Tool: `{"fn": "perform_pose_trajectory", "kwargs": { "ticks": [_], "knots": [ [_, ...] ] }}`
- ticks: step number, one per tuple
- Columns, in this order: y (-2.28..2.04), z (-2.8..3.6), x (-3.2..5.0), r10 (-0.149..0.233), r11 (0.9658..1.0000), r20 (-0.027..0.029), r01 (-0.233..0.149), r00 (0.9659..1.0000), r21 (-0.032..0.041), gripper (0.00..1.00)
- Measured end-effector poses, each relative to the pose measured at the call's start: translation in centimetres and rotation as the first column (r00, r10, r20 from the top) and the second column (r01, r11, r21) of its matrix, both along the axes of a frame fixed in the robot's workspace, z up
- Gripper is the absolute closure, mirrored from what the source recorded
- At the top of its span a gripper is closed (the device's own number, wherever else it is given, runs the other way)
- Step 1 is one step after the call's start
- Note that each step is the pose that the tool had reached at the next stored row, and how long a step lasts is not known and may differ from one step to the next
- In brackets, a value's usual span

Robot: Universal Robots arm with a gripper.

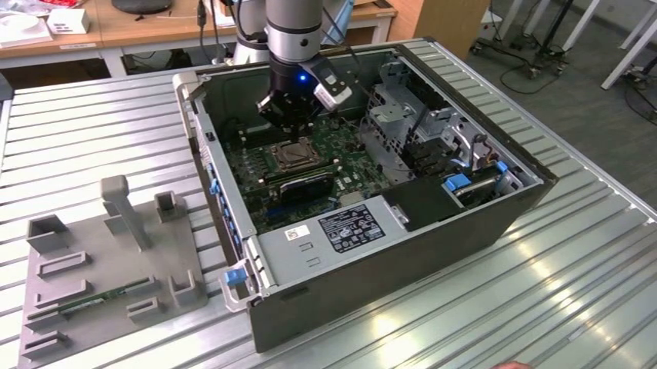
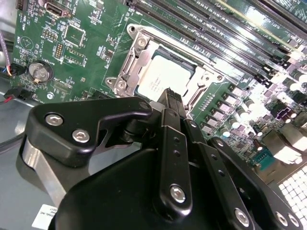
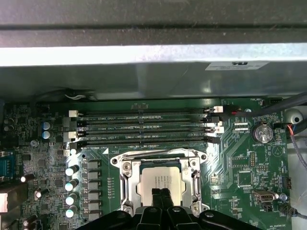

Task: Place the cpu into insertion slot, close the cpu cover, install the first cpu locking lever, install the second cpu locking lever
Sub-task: 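Install the second cpu locking lever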

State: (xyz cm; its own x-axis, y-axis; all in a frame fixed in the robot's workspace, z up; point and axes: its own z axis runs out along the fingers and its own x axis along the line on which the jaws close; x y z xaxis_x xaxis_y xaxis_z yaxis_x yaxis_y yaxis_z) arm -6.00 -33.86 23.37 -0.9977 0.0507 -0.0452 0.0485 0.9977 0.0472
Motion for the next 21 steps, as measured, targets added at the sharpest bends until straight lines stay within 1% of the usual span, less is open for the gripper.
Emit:
{"fn": "perform_pose_trajectory", "kwargs": {
  "ticks": [5, 10, 16, 21],
  "knots": [
    [-0.36, 0.00, -0.01, 0.000, 1.0000, 0.0000, 0.000, 1.0000, 0.0001, 0.89],
    [-0.85, 0.00, -0.03, 0.000, 1.0000, 0.0000, 0.000, 1.0000, 0.0001, 0.89],
    [-1.54, 0.00, -0.08, 0.000, 1.0000, 0.0001, 0.000, 1.0000, 0.0001, 0.89],
    [-1.63, 0.12, -0.10, 0.000, 1.0000, -0.0001, 0.000, 1.0000, -0.0001, 0.89]
  ]
}}
